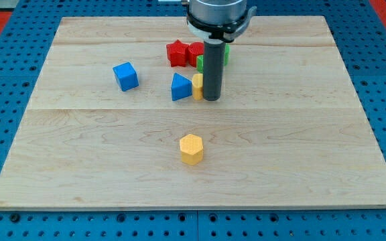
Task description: Move the yellow heart into a group of blocks
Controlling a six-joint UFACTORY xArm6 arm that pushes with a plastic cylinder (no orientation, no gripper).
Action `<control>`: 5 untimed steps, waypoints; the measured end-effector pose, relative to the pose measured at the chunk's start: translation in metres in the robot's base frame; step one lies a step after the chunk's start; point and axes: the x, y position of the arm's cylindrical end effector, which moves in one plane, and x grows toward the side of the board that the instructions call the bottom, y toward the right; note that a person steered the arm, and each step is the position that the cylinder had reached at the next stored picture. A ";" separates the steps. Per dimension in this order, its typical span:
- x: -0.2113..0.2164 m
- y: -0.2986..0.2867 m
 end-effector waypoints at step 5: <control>-0.007 0.005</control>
